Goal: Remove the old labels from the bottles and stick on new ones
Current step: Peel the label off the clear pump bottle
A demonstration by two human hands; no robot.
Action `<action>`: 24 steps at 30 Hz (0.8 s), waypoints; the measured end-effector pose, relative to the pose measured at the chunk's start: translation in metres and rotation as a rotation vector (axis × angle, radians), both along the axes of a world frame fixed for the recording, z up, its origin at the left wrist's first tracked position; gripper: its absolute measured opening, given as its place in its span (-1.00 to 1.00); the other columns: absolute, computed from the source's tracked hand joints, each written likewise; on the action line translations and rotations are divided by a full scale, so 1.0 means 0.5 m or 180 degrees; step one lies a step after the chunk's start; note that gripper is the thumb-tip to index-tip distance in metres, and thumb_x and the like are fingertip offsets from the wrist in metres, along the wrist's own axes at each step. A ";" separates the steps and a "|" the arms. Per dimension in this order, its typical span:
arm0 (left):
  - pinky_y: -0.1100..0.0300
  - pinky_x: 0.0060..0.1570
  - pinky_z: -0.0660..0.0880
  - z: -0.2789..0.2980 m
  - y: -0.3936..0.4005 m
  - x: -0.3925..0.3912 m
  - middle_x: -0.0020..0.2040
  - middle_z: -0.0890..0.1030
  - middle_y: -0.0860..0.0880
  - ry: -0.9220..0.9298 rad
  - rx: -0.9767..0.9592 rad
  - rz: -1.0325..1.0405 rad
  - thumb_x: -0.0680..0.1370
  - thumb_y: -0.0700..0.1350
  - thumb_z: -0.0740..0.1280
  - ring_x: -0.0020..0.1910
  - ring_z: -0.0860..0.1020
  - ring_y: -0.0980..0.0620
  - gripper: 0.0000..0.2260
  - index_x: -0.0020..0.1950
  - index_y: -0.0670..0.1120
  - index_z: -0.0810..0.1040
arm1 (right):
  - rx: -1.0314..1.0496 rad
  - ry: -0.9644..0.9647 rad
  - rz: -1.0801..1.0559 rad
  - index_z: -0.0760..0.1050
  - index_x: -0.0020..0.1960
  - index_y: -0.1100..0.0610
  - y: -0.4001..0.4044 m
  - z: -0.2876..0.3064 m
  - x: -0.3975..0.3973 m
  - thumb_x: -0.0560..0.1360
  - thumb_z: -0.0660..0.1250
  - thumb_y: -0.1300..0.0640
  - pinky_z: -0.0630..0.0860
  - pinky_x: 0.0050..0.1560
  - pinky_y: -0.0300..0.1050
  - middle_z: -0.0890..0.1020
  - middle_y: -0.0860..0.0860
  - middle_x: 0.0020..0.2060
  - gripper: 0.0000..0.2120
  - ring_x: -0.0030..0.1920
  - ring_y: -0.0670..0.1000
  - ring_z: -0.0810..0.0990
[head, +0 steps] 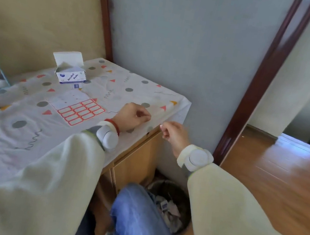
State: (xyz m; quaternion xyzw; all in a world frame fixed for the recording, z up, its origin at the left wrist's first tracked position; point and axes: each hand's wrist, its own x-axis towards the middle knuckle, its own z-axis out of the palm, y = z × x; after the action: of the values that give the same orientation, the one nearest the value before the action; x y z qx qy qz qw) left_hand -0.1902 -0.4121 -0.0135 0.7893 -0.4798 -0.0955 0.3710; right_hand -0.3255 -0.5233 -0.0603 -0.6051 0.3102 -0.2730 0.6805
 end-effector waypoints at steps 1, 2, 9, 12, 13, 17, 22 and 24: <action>0.36 -0.14 0.49 -0.006 -0.010 0.002 -0.10 0.66 -0.04 -0.0093 0.0012 -0.0014 0.52 -0.16 0.40 -0.20 0.57 0.00 -0.92 -0.06 -0.12 0.67 | 0.0006 0.0141 -0.0006 0.40 -0.33 0.09 -0.012 -0.018 -0.004 0.43 0.31 0.22 0.41 -0.28 -0.24 0.39 -0.05 -0.45 -0.82 -0.40 -0.06 0.35; 0.50 -0.17 0.39 -0.011 -0.017 0.002 -0.11 0.65 -0.03 -0.0202 0.0045 -0.0009 0.51 -0.16 0.41 -0.22 0.52 0.11 -0.92 -0.06 -0.12 0.67 | 0.0039 0.0251 -0.0049 0.40 -0.31 0.08 -0.022 -0.037 -0.008 0.43 0.31 0.19 0.39 -0.30 -0.25 0.37 -0.07 -0.42 -0.83 -0.39 -0.06 0.33; 0.51 -0.18 0.33 -0.035 -0.039 0.012 -0.18 0.61 0.08 0.0169 -0.0021 0.0265 0.48 -0.17 0.43 -0.16 0.50 0.20 -0.97 -0.15 -0.06 0.66 | -0.0134 0.1341 -0.0136 0.57 -0.23 0.15 -0.082 -0.163 -0.053 0.41 0.38 0.16 0.45 -0.08 -0.06 0.51 -0.02 -0.35 -0.92 -0.17 0.05 0.49; 0.48 -0.18 0.34 -0.038 -0.040 0.022 -0.19 0.61 0.08 0.0362 -0.0094 0.0359 0.48 -0.15 0.43 -0.18 0.51 0.22 -0.95 -0.18 -0.04 0.65 | 0.0067 0.1532 -0.0353 0.57 -0.22 0.29 -0.085 -0.204 -0.065 0.35 0.40 0.24 0.45 -0.22 -0.10 0.51 0.08 -0.36 -0.90 -0.28 0.04 0.48; 0.47 -0.17 0.35 -0.039 -0.039 0.022 -0.19 0.61 0.08 0.0376 -0.0081 0.0359 0.48 -0.15 0.43 -0.18 0.51 0.22 -0.95 -0.18 -0.04 0.65 | 0.0223 0.1568 -0.0317 0.54 -0.28 0.27 -0.082 -0.210 -0.068 0.35 0.39 0.27 0.44 -0.33 -0.17 0.49 0.08 -0.39 -0.93 -0.36 0.02 0.46; 0.47 -0.20 0.36 -0.039 -0.038 0.021 -0.19 0.61 0.05 0.0369 -0.0064 0.0328 0.49 -0.16 0.42 -0.18 0.51 0.19 -0.95 -0.18 -0.06 0.64 | 0.0378 0.1828 -0.0051 0.37 -0.39 0.18 -0.086 -0.227 -0.076 0.34 0.38 0.36 0.27 -0.52 -0.25 0.39 0.05 -0.53 -0.76 -0.48 -0.01 0.31; 0.50 -0.22 0.36 -0.038 -0.040 0.021 -0.21 0.60 0.06 0.0402 -0.0078 0.0335 0.49 -0.17 0.42 -0.20 0.50 0.20 -0.94 -0.18 -0.07 0.64 | 0.0113 0.2181 -0.0008 0.36 -0.46 0.15 -0.087 -0.229 -0.081 0.38 0.40 0.27 0.29 -0.41 -0.20 0.41 0.04 -0.53 -0.69 -0.47 0.02 0.34; 0.51 -0.23 0.36 -0.039 -0.040 0.021 -0.24 0.59 0.08 0.0392 -0.0083 0.0325 0.49 -0.17 0.42 -0.21 0.50 0.21 -0.93 -0.20 -0.07 0.63 | 0.0164 0.2158 -0.0124 0.42 -0.42 0.18 -0.087 -0.229 -0.082 0.38 0.40 0.25 0.30 -0.40 -0.18 0.43 0.05 -0.51 -0.76 -0.46 0.02 0.36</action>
State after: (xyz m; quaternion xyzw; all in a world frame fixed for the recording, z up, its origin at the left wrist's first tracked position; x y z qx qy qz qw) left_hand -0.1795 -0.4321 -0.0331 0.8005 -0.4164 -0.1186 0.4145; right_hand -0.3666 -0.5667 -0.1749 -0.6380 0.5371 -0.0612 0.5483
